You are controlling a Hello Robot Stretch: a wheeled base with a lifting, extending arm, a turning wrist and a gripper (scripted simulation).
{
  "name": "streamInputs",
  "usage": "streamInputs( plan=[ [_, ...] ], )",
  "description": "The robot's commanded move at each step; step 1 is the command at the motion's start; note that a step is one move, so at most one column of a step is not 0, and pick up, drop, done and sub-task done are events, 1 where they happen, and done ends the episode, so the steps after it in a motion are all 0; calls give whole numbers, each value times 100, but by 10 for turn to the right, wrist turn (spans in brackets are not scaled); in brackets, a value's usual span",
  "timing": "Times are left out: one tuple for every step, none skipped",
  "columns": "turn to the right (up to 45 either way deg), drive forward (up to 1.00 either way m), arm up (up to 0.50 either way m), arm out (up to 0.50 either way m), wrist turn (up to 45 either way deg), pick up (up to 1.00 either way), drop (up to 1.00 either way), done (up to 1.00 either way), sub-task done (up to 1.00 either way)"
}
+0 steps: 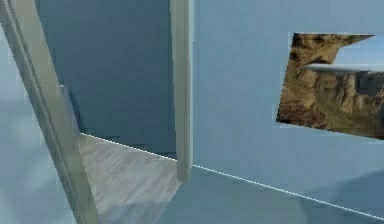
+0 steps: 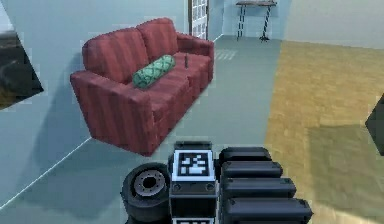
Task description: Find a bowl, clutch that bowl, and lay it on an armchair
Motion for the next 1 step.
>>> streamInputs(
  plan=[
    [0, 80, 0, 0, 0, 0, 0, 0, 0]
  ],
)
